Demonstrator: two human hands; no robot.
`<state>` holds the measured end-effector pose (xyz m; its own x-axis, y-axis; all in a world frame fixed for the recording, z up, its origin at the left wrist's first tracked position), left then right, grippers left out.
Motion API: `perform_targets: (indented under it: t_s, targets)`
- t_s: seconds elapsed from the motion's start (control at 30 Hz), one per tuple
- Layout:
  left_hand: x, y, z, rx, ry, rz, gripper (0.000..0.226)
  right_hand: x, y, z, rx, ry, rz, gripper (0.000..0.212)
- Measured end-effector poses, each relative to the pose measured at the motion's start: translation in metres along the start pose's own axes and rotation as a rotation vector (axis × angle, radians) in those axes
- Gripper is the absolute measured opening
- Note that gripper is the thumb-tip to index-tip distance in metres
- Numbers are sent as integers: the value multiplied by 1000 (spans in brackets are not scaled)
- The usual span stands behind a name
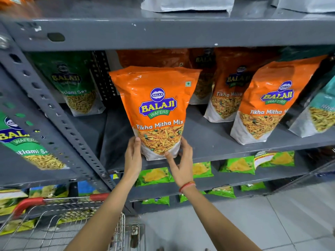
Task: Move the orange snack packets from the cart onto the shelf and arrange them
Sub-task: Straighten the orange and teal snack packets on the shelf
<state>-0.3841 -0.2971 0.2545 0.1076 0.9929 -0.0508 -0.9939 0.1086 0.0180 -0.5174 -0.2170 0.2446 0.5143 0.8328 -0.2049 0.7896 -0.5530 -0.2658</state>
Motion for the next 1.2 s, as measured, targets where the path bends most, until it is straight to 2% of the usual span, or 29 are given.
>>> perform_targets:
  t_s: [0.1,0.17,0.2,0.27,0.33,0.4,0.5,0.63,0.7,0.87,0.9,1.0,1.2]
  targets:
    - [18,2,9,-45,104,225,31,0,-7,2,-46,31,-4,59]
    - [39,12,17,-135,295,340,36,-2,-22,5,-45,56,30,56]
    - [50,18,19,-187,384,296,34,-3,-30,7,-33,63,55,54]
    - [63,41,21,-277,497,59,27,-12,-49,15,-4,69,108,49]
    - [65,69,16,-378,561,-186,22,-26,-70,24,51,90,143,49]
    - [53,98,12,-448,584,-318,20,-45,-88,34,136,124,138,52]
    - [16,144,9,-469,507,-346,26,-78,-103,43,280,168,60,59]
    - [-38,206,8,-380,211,-277,40,-108,-100,52,449,181,-60,65]
    - [-60,219,4,-430,144,-241,43,-108,-92,52,464,180,-69,66]
    - [-91,213,-4,-474,146,-245,31,-100,-80,42,398,166,-4,62]
    - [-109,251,-5,-482,162,-213,27,-137,-104,63,384,156,7,62]
    - [-115,253,-9,-488,127,-181,14,-148,-115,68,408,150,-8,63]
    - [-104,247,-15,-521,141,-204,12,-132,-111,69,370,148,-10,65]
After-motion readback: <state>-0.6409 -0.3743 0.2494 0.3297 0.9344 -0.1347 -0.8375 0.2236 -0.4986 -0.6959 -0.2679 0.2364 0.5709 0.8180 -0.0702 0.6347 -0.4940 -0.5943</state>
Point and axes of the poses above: each hand's wrist, its own x-axis away from the middle knuckle, its own y-axis out of the palm, z = x × y, the point moved 2 cm from there along -x, towards the middle knuckle, and after that the axes turned 2 degrees about x, right-handed, at the moved point
